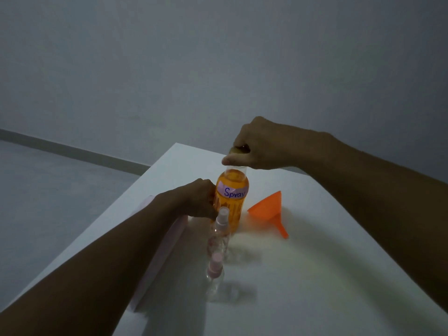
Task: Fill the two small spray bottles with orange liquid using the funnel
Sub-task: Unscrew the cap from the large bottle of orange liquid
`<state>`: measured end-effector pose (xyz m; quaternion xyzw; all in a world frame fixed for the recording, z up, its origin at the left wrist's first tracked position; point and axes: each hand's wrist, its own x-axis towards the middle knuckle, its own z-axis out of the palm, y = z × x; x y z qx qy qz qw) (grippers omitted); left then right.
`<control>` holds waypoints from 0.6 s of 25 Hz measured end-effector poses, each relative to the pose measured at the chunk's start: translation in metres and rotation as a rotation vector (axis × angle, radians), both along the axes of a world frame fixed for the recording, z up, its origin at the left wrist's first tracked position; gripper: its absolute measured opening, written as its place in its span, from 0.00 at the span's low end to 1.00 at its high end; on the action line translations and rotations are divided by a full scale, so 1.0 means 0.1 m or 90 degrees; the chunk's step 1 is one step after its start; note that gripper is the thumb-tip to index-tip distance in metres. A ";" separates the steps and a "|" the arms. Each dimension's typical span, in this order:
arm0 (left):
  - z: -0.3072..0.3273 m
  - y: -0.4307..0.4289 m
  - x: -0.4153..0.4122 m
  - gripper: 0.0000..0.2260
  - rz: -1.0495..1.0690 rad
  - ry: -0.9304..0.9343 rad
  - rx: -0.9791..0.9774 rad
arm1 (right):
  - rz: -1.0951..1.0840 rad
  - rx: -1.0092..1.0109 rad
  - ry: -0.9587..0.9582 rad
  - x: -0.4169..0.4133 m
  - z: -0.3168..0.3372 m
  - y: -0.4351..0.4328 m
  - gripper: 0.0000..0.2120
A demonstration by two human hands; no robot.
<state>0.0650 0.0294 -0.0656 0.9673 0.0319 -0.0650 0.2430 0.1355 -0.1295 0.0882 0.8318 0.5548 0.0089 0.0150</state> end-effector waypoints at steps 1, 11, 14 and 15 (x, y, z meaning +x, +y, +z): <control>-0.01 0.00 0.01 0.11 -0.009 -0.015 -0.012 | 0.025 -0.022 0.008 0.01 0.04 -0.01 0.22; -0.05 0.00 0.01 0.10 -0.014 -0.030 -0.039 | -0.099 -0.036 0.039 -0.05 0.18 -0.04 0.40; -0.02 -0.01 0.00 0.10 -0.011 -0.025 -0.034 | -0.106 -0.011 -0.015 -0.02 0.08 0.04 0.32; -0.03 -0.01 0.01 0.11 -0.013 -0.024 -0.043 | -0.081 -0.007 -0.006 -0.01 0.08 0.04 0.26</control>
